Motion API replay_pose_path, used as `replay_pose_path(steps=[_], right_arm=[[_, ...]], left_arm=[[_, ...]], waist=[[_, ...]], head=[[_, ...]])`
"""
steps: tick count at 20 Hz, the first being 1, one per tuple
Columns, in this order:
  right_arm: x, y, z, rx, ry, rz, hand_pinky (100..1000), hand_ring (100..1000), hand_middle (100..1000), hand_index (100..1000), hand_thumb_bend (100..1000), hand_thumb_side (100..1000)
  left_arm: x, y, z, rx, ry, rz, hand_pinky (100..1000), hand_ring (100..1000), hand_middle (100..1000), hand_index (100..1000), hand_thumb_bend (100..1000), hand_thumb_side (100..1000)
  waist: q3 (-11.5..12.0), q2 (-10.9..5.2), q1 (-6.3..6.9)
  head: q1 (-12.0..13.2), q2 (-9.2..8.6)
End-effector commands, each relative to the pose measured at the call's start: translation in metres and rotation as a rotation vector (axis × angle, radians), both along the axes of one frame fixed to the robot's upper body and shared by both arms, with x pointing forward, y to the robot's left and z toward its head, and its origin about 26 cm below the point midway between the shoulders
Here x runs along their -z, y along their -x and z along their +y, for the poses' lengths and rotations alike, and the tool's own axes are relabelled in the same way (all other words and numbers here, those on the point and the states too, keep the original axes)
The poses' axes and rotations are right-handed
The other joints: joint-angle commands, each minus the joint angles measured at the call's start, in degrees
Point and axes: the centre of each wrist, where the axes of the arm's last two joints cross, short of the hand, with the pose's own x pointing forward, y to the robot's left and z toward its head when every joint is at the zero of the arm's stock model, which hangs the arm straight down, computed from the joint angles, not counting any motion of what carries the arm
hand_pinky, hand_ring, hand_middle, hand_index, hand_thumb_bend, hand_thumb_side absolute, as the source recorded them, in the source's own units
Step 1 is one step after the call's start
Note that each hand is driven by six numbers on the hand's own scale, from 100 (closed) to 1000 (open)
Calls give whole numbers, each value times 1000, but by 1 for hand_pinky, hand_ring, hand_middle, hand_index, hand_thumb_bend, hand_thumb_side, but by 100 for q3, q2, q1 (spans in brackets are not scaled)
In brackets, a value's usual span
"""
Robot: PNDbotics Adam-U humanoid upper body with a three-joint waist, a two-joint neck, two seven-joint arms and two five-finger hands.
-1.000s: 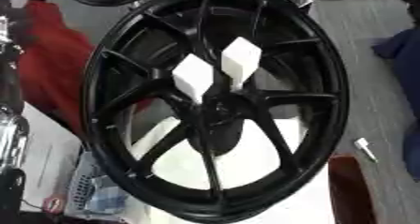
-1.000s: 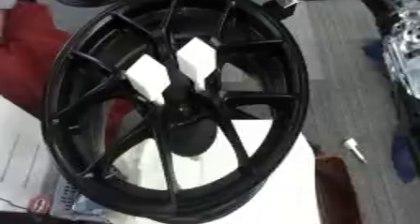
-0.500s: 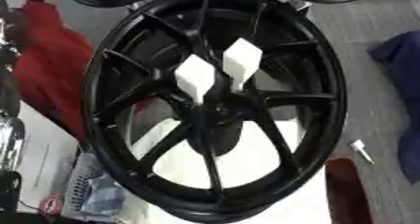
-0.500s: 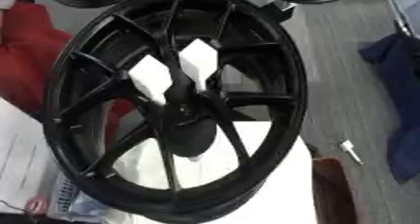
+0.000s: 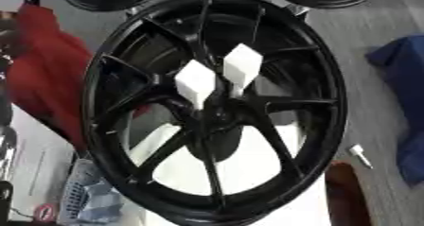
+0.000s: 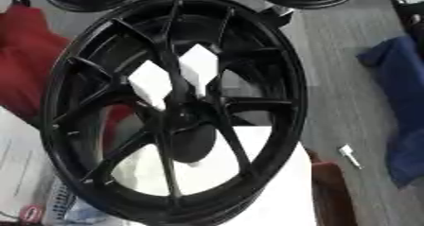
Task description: Pull the pin out of the wheel hub.
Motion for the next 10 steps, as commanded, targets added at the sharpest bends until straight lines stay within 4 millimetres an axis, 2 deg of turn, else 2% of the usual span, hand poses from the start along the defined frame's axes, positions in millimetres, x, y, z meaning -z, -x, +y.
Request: replay_pose_path(steps=[1,10], right_arm=[[-14,0,7,-57,123,-27,889,802,758,831,100,403],[-1,-18,36,-128,220,42,890,806,769,838,100,499]], left_arm=[[-11,1,5,-3,-35,-29,798,798,720,833,422,675],[-12,1,2,10,-28,-31,798,799,721,833,417,676]], waist=[[25,-66,3],[74,-42,46]], head=[[-46,-43],[-252,131]])
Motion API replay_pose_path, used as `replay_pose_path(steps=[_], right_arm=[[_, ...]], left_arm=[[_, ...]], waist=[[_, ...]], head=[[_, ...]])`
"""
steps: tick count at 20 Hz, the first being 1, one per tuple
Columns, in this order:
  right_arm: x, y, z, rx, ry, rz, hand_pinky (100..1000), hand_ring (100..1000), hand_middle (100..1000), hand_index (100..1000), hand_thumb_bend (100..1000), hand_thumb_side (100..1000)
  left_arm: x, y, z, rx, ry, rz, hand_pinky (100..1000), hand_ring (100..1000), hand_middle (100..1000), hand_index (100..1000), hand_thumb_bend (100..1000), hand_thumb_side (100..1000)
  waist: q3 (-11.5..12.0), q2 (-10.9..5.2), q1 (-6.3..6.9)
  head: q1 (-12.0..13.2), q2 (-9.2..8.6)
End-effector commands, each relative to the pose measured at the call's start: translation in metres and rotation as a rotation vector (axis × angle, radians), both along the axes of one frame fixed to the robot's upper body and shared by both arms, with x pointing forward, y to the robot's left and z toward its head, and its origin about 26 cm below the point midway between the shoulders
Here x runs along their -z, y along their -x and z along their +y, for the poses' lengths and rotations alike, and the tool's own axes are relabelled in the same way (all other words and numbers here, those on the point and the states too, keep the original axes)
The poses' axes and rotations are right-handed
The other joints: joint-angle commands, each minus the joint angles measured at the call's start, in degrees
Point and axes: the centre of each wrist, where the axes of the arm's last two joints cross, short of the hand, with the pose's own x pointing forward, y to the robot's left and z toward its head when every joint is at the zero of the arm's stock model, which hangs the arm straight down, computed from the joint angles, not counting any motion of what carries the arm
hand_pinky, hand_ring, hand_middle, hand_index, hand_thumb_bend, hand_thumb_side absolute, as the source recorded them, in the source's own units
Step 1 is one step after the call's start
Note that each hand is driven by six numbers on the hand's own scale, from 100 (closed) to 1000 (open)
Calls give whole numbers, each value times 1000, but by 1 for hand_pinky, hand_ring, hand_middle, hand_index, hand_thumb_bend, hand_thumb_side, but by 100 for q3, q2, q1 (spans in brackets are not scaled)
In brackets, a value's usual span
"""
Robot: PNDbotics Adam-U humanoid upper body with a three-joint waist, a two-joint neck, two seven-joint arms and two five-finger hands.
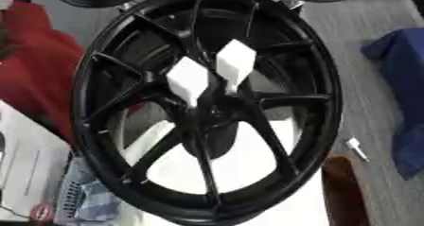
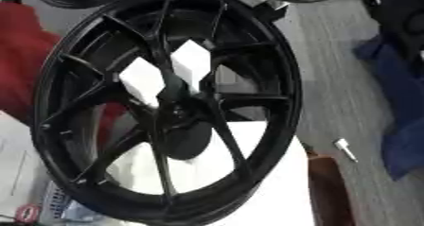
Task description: Pull the pin out of the wheel hub.
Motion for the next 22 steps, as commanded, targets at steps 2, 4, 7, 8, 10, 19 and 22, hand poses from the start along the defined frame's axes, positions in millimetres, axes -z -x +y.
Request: replay_pose_path(steps=[2,4,7,8,10,19,22], right_arm=[[-9,-1,3,-121,194,13,889,811,772,840,100,504],[-8,3,4,-133,215,-3,888,813,774,840,100,517],[-7,11,7,-146,221,-26,886,812,774,841,100,519],[-7,13,9,-147,216,-28,885,811,775,844,100,527],[-6,17,12,-149,205,-27,884,811,776,847,100,530],[1,21,19,-146,196,15,885,822,798,864,100,583],[5,22,21,-155,216,44,887,827,807,873,100,604]], left_arm=[[-10,1,2,5,-22,-32,798,800,722,833,416,678],[-10,1,2,4,-22,-30,799,800,722,833,415,679],[-9,1,2,7,-21,-28,799,801,722,833,414,680],[-9,1,2,8,-22,-28,799,801,722,833,413,681],[-9,1,1,10,-22,-28,799,801,723,833,411,682],[-8,1,0,15,-17,-25,800,803,724,833,408,686],[-8,1,0,15,-15,-23,801,803,725,833,407,687]], waist=[[16,-93,8],[16,-82,2],[11,-60,-7],[11,-55,-8],[11,-43,-9],[15,-8,-13],[17,-6,-18]], head=[[-49,0],[-8,-45],[101,-103],[133,-110],[190,-114],[239,-75],[247,-58]])
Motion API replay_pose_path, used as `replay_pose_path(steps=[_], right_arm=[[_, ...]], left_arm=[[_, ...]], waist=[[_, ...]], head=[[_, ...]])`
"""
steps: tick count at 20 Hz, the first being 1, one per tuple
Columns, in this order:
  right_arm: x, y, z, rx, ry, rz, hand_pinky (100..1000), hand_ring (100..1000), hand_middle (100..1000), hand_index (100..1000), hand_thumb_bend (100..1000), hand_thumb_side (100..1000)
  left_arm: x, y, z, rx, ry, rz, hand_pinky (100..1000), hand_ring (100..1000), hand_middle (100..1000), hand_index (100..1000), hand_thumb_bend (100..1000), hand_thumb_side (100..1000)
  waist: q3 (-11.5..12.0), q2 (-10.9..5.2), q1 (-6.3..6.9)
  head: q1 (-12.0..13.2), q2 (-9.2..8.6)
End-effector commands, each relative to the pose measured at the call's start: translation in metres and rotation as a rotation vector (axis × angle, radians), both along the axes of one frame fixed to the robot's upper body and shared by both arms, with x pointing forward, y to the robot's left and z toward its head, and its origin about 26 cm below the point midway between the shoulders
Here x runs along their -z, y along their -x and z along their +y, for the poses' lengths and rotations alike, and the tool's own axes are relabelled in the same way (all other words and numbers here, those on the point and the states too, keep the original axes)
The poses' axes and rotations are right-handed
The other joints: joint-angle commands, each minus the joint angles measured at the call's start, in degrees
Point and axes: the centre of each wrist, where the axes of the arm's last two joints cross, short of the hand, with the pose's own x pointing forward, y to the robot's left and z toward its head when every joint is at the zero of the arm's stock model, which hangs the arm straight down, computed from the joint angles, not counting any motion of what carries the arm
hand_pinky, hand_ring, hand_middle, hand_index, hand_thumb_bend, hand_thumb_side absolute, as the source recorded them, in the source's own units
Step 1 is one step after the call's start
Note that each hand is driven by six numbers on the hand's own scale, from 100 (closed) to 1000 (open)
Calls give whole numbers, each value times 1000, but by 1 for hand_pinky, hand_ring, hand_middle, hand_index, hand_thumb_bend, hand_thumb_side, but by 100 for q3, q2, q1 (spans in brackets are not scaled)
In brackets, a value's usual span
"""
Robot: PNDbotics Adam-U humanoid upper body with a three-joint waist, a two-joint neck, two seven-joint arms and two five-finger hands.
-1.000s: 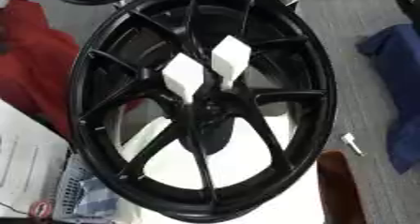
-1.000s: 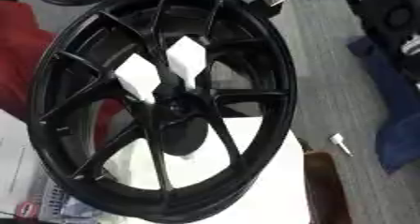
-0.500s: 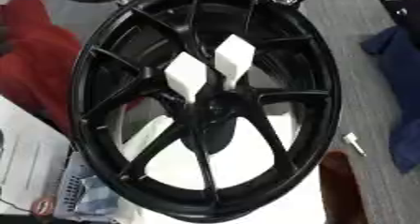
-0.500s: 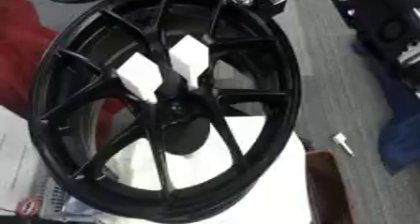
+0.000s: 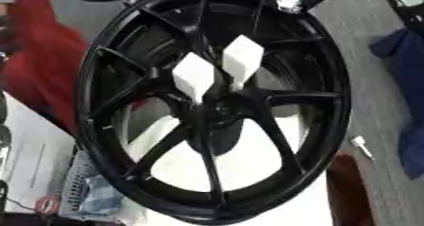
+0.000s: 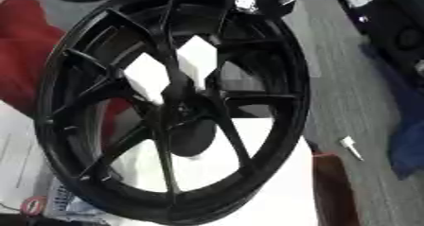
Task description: Pull the pin out of the wheel hub.
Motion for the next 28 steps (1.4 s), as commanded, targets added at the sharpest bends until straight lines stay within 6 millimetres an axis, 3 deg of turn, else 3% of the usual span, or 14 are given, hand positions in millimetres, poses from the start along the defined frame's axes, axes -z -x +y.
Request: replay_pose_path(steps=[1,14,18,22,28], right_arm=[[-11,5,-4,-71,110,9,887,828,808,873,100,609],[-2,11,3,-132,190,56,892,838,822,881,100,650],[-4,19,7,-193,196,34,901,852,855,911,100,579],[-11,30,6,-246,194,3,906,858,860,918,100,425],[-19,48,5,-309,194,-30,909,860,863,919,100,331]], left_arm=[[-8,1,2,3,-14,-23,802,803,725,833,407,687],[-7,0,1,6,-11,-21,804,805,726,833,403,690],[-5,0,1,12,-13,-14,807,807,728,834,397,696],[-5,0,2,11,-15,-10,808,808,729,834,395,697],[-4,0,3,8,-15,-5,810,809,729,834,393,699]], waist=[[12,-101,-13],[8,-99,-36],[-6,-105,-35],[-17,-115,-46],[-30,-147,-69]], head=[[17,-10],[-7,-9],[40,-21],[90,-10],[154,-8]])
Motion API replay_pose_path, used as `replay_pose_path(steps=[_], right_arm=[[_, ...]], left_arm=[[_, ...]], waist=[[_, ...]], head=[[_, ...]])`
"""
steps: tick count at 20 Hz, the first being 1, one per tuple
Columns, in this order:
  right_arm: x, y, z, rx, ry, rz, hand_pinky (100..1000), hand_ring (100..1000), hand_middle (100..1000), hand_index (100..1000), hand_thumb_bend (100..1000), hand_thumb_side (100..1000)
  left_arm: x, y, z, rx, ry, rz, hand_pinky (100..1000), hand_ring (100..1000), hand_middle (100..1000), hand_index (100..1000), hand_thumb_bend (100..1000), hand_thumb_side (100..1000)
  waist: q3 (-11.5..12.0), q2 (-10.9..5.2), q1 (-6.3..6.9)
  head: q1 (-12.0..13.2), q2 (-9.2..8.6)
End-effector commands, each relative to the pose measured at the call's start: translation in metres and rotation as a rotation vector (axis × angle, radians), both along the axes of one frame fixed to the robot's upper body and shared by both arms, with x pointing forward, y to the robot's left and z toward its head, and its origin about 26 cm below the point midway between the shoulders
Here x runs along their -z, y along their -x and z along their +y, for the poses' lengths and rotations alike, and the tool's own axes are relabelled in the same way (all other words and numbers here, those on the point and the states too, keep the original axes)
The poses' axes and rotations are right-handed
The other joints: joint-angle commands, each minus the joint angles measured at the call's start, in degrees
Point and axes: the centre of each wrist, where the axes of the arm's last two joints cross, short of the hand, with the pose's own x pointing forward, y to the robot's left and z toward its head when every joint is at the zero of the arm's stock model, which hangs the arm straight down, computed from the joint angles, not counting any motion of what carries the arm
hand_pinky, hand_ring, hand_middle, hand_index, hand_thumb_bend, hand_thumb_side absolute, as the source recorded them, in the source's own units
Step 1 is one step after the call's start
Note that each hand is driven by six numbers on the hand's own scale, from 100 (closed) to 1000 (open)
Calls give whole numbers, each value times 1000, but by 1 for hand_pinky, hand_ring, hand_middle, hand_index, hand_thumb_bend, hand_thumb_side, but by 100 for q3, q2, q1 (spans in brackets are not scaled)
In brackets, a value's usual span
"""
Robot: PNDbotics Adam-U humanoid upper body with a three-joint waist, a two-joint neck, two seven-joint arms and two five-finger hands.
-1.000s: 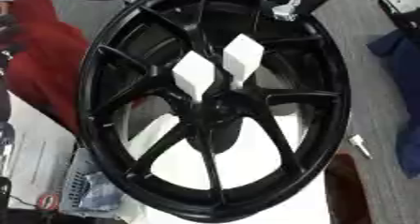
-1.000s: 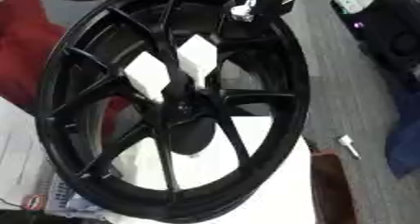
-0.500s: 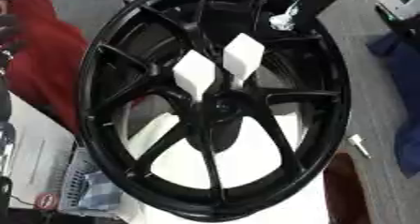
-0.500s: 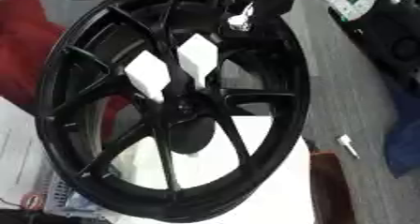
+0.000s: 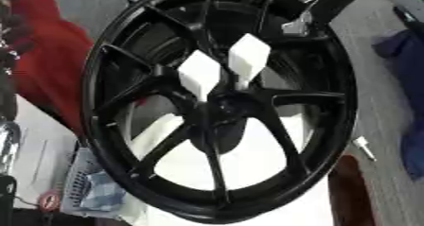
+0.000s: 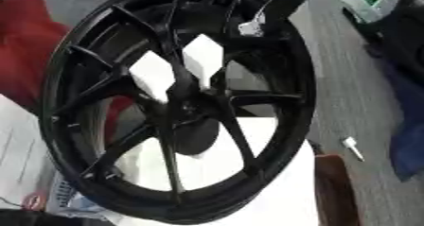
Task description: Pull the pin out of the wheel hub.
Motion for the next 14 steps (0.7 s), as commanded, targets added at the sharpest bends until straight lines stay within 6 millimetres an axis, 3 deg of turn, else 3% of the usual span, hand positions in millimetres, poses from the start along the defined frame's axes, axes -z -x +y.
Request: replay_pose_path(steps=[1,7,14], right_arm=[[-19,15,-5,-159,183,-54,910,862,864,920,100,328],[-19,28,4,-203,188,-52,910,861,868,920,100,328],[-12,27,17,-221,216,-41,910,864,879,922,100,362]], left_arm=[[-6,1,4,-4,-17,-18,811,810,730,834,392,699],[-6,0,4,-3,-19,-18,812,811,731,835,389,700],[-6,1,5,-4,-17,-20,814,812,732,835,385,702]], waist=[[-1,-155,-10],[-3,-200,-22],[0,-236,-17]], head=[[43,-24],[30,28],[-10,84]])
